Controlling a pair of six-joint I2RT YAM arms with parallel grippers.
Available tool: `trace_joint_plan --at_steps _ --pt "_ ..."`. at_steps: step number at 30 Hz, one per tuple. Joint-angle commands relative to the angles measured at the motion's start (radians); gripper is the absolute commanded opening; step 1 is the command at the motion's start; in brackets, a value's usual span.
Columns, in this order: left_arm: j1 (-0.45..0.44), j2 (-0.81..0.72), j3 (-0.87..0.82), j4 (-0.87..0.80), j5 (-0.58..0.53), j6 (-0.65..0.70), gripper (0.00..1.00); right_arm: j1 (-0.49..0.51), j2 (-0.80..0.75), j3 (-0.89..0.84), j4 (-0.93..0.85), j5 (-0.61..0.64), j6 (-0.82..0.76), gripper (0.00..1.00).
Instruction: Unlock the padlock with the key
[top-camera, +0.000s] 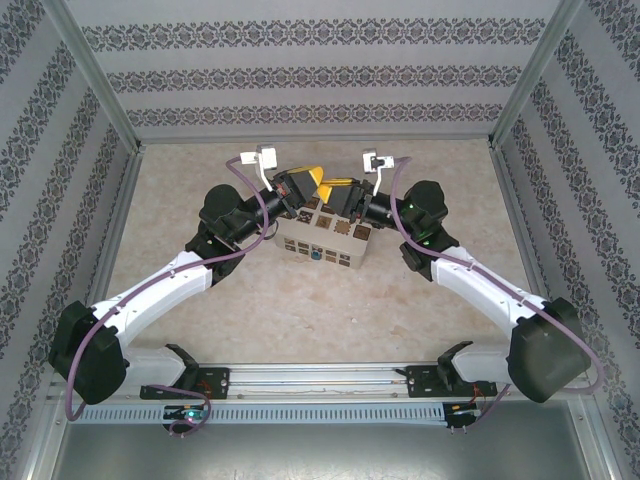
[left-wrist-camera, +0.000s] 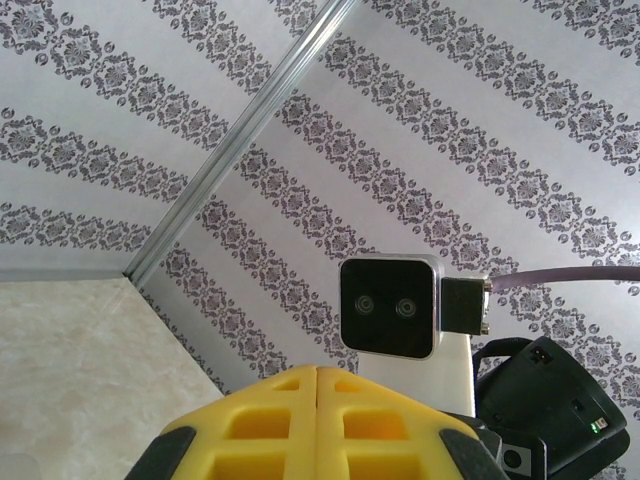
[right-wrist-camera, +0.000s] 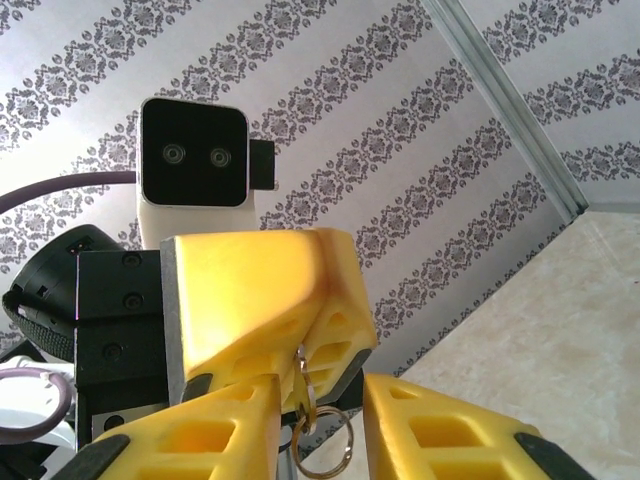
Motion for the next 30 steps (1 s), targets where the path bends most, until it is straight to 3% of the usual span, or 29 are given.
trace_joint_plan --at_steps 1,19,26,30 --pt "0.012 -0.001 -0.012 0.067 0.0 -0.01 0.0 0.011 0.011 0.032 0.045 -0.025 0.01 0.25" --pt "0.013 -0.028 -0.035 0.065 -0.051 0.006 0.0 0.011 0.009 0.003 0.039 -0.02 0.005 0.01" --pt "0.015 -0.043 -0.047 0.069 -0.066 0.014 0.0 0.001 -0.007 -0.004 0.005 -0.019 -0.021 0.0" --pt "0.019 -0.065 -0.063 0.07 -0.082 0.036 0.2 -0.013 -0.027 -0.01 -0.044 -0.022 -0.054 0.0"
